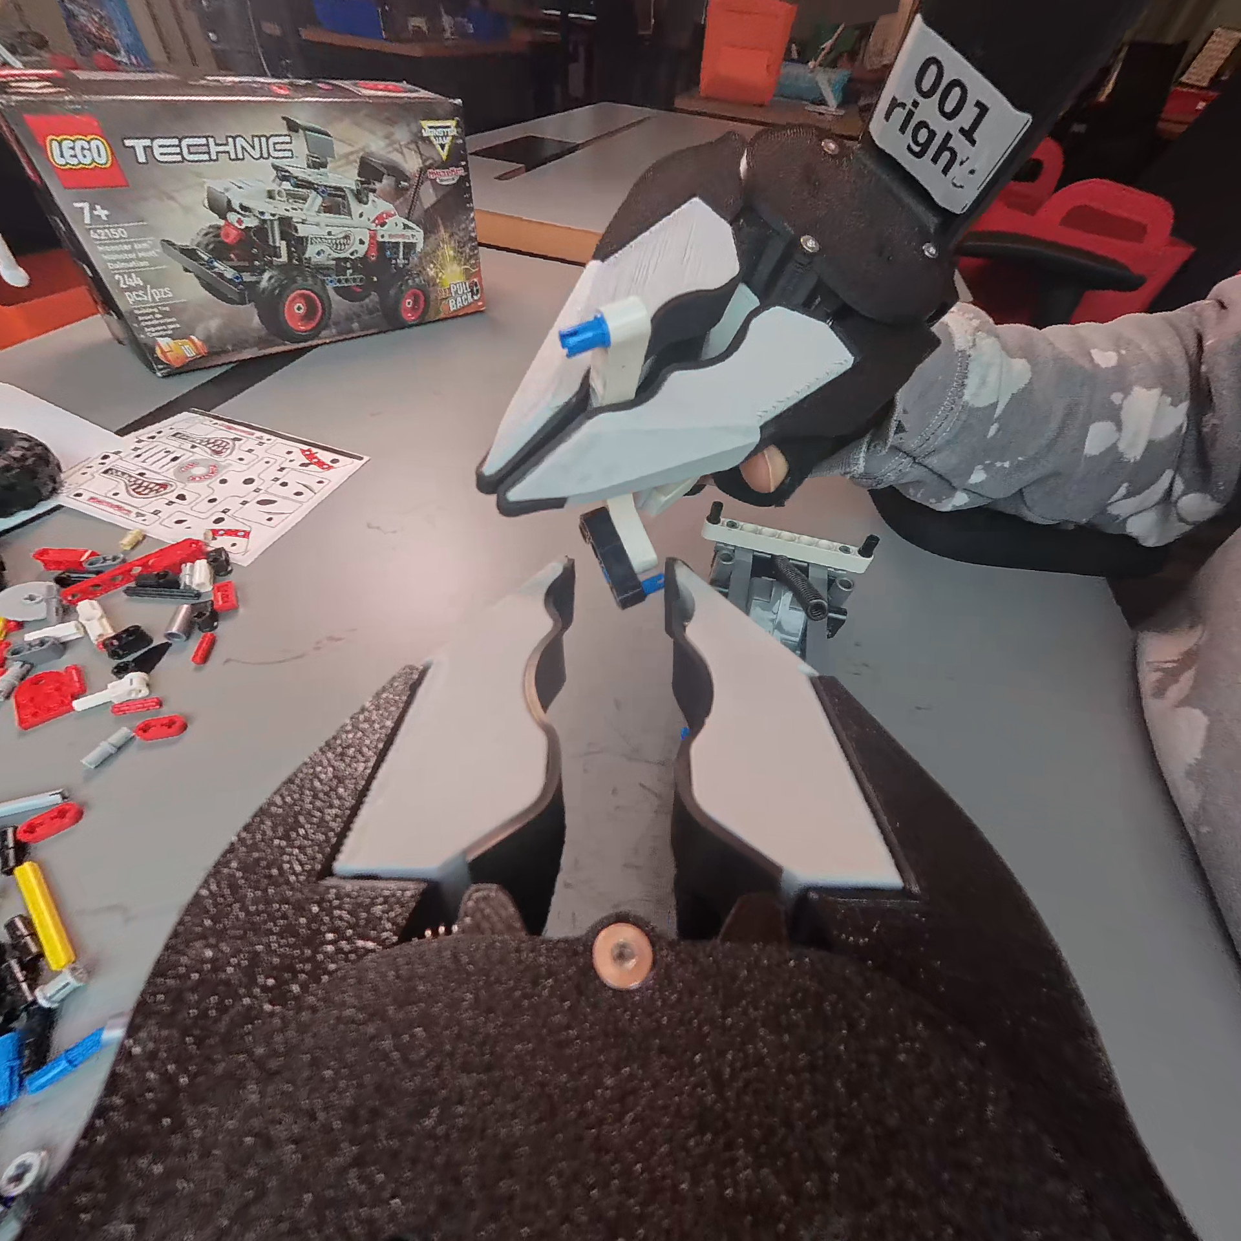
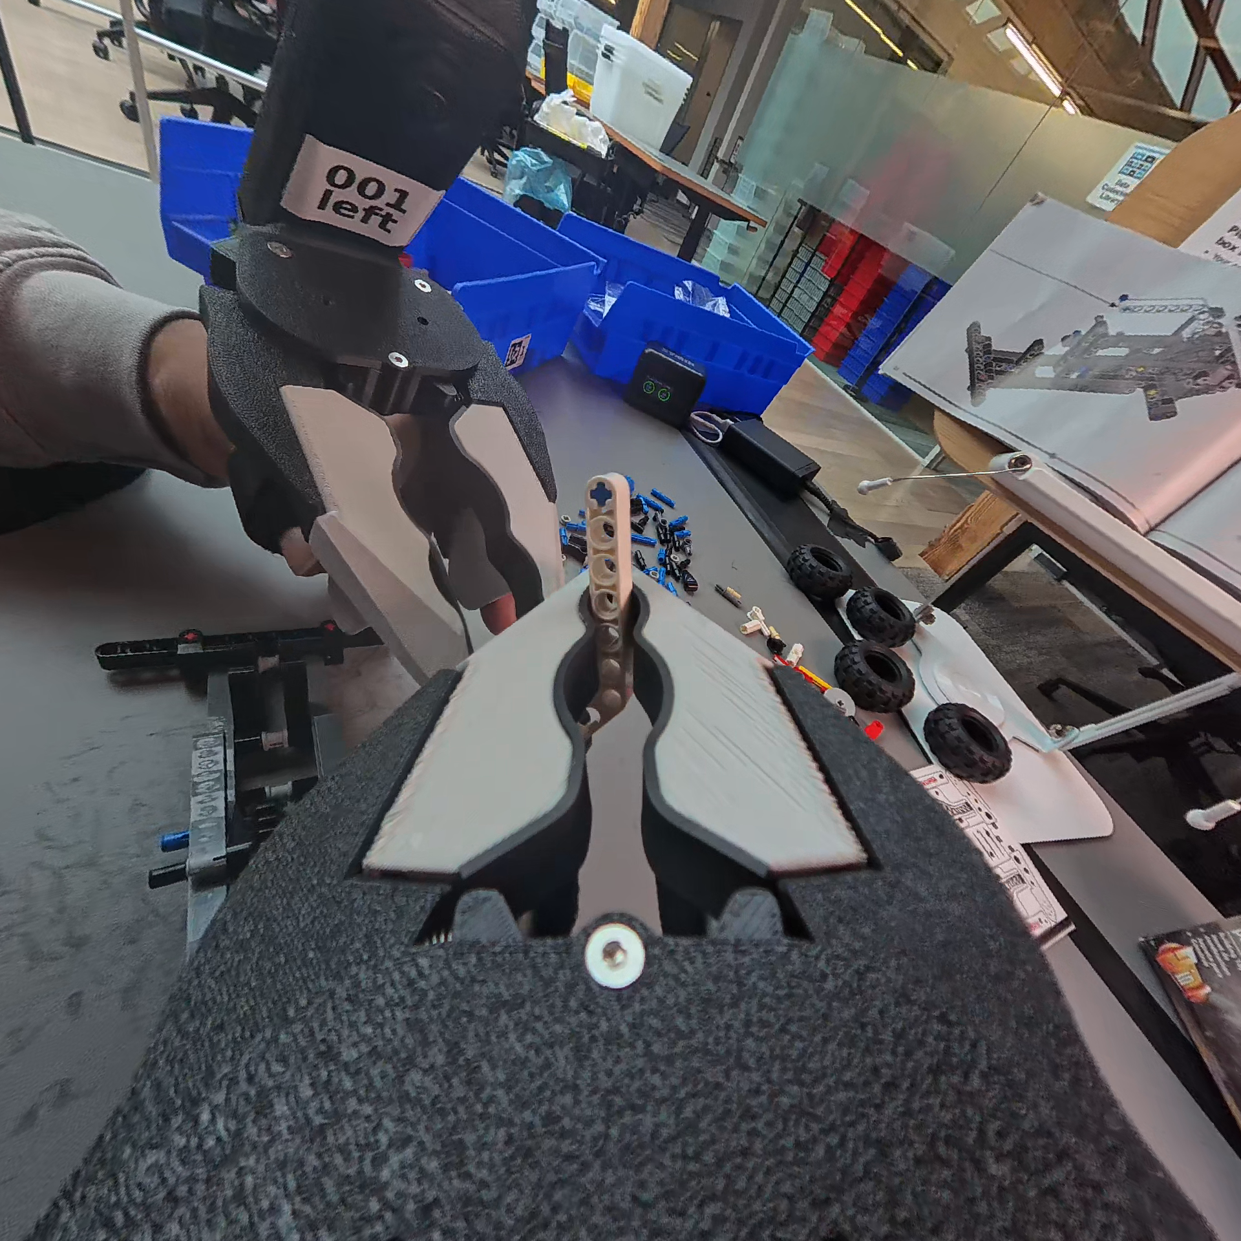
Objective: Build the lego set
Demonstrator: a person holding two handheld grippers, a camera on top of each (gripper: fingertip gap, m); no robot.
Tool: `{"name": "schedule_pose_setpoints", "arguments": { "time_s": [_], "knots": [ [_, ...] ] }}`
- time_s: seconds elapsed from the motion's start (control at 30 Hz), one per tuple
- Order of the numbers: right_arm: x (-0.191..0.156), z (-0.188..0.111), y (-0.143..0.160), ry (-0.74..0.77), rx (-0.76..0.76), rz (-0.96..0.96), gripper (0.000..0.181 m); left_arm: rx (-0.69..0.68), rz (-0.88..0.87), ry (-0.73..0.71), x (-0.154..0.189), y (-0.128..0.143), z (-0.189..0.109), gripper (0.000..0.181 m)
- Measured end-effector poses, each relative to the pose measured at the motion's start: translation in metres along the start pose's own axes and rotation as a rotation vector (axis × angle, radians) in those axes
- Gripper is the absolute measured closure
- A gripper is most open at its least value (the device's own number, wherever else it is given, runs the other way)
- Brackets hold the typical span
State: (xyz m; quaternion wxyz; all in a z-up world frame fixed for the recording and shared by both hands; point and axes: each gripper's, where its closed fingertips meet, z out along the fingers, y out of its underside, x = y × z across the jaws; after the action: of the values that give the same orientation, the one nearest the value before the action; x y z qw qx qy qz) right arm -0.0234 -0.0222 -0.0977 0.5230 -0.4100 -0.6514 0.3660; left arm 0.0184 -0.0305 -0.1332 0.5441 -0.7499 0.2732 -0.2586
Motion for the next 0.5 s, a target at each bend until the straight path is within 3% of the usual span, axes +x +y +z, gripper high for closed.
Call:
{"name": "schedule_pose_setpoints", "arguments": {
  "time_s": [0.3,0.5],
  "knots": [
    [0.001,-0.0014,-0.0033,0.023,0.007,-0.014,0.18,-0.052,0.02,-0.024,-0.0008,0.0097,0.0075,0.163],
    [0.0079,-0.0064,-0.0095,0.041,0.042,0.007,0.18,0.001,0.004,-0.012,-0.0003,0.0,0.0071,0.164]
  ]
}}
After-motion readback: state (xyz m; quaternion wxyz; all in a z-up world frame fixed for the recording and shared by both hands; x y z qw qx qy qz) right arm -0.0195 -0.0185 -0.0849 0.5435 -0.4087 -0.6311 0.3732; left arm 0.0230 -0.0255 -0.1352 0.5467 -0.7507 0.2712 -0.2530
